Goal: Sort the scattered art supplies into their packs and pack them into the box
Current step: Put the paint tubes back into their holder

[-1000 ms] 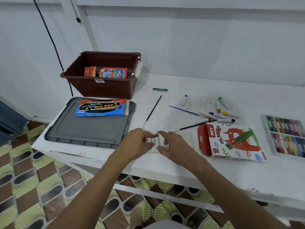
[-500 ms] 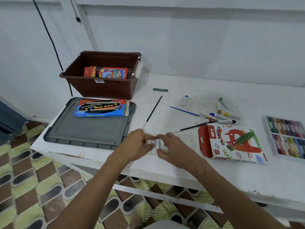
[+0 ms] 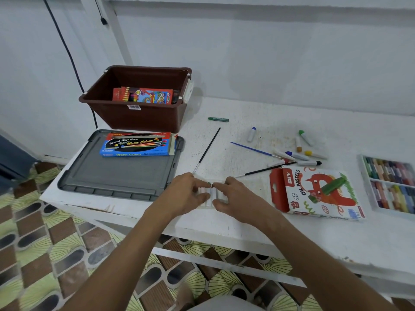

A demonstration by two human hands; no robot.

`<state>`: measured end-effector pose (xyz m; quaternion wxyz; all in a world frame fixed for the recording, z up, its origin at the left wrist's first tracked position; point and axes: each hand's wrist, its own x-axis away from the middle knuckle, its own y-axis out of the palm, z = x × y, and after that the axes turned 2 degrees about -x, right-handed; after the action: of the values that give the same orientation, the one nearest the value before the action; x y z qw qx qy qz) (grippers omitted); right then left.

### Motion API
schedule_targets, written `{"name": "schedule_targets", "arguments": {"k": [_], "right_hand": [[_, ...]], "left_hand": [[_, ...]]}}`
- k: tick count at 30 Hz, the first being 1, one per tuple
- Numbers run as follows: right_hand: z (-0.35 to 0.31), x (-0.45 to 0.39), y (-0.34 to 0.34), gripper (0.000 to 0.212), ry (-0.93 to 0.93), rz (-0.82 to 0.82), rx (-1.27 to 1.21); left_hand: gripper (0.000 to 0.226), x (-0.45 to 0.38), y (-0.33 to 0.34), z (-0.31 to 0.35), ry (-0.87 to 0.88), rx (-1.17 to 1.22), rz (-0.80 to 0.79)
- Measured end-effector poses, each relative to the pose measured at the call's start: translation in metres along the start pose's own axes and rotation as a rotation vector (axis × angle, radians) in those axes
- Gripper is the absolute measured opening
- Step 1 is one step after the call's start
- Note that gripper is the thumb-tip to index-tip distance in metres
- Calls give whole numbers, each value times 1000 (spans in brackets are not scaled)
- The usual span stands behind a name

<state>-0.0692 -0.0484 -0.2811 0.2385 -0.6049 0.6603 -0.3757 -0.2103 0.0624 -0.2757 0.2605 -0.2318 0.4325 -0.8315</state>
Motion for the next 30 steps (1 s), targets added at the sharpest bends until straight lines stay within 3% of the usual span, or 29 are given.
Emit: {"name": "schedule_targets", "arguments": {"k": [8, 17, 26, 30], "right_hand": [[4, 0, 1, 37, -16, -9, 38], [13, 4, -8, 43, 30, 113, -42], [80, 4, -89, 32, 263, 359, 19], [103, 3, -123, 34, 324, 297, 104]], "left_hand": [[35, 0, -3, 0, -8, 26, -18], [26, -14, -18, 0, -40, 90, -27], [31, -102, -23, 47, 71, 18, -30], [36, -153, -13, 72, 108, -1, 11]]}}
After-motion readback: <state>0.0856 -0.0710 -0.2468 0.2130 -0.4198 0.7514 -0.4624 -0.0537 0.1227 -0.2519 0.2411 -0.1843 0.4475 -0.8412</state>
